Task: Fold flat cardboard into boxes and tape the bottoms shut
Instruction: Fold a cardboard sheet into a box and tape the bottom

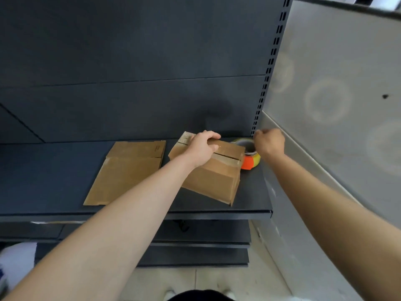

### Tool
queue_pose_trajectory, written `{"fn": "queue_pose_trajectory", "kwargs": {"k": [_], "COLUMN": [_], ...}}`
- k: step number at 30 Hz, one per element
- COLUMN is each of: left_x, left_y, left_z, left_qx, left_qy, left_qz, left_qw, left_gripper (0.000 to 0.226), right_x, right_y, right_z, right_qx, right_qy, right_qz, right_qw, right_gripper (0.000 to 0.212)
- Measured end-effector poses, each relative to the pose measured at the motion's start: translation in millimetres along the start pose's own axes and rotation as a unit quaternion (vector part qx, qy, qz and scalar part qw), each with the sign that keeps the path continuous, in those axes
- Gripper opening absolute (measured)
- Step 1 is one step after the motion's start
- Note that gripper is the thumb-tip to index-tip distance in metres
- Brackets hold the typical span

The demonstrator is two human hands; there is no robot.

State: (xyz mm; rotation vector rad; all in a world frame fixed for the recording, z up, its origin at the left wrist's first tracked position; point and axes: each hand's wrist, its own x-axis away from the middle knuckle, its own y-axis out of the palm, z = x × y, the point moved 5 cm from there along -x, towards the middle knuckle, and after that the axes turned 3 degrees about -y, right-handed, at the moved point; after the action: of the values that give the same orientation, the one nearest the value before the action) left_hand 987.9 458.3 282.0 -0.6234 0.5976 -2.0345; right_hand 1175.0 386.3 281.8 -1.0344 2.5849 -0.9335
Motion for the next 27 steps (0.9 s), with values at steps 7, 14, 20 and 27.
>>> {"fn": "queue_pose_trajectory", "kwargs": {"k": [7,14,20,27], "left_x": [13,8,-4,-1], "left_y": [-4,-45,-56,-53], "left_z": [8,-40,-51,-51], "left_qx": [-0.017,-0.126,-0.019,-0.043], "left_qy": [0.064,-0.089,-0.123,-0.122], "left_qz": [0.064,0.111,0.094,0.092], "left_qw": [0.996,0.982,0.988,0.987], "left_gripper": [0.033,0.055,0.042,0.041], "right_x": [55,67,77,101], "right_y": [10,27,39,45], "right_z": [-10,-4,1,7], "right_qx": [-0.069,-0.095,-0.305,-0.392], "right_qy": [0.088,0.159,0.292,0.386], "right_qz": [-0.053,-0.046,-0.084,-0.15], "right_qw": [0.992,0.982,0.903,0.821], "right_gripper": [0.009,0.028,0.023,0.035]}}
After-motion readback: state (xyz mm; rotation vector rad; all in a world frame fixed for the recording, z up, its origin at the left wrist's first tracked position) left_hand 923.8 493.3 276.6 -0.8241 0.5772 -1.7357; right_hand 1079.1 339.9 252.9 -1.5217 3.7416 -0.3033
